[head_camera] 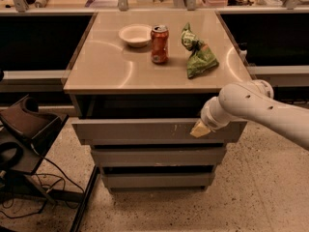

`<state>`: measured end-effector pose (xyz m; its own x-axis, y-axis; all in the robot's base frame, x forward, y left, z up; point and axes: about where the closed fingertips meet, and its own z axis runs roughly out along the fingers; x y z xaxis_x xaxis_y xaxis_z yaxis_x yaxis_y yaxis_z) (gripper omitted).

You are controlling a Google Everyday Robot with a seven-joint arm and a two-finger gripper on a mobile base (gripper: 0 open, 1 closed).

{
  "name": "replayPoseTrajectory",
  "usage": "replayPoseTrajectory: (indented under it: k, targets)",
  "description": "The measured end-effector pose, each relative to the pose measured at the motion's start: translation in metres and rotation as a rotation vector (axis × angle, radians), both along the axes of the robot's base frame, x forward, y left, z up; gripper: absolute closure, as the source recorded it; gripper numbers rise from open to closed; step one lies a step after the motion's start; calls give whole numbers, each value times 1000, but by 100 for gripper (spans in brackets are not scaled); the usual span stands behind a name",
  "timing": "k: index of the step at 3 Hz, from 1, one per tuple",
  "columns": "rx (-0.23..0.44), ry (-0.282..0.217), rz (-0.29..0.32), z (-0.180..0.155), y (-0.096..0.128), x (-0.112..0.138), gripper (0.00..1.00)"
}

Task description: Open top drawer

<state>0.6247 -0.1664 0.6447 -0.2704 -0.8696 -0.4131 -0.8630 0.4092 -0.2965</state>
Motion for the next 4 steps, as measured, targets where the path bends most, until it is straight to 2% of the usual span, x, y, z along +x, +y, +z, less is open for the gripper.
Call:
replayPoseTrajectory:
  k: [1, 2, 4]
  targets:
    - [-16, 0, 11, -2, 0, -4, 100]
    - [-28, -24, 25, 3, -2, -7, 100]
    - [-37, -32, 34, -4, -5, -37, 100]
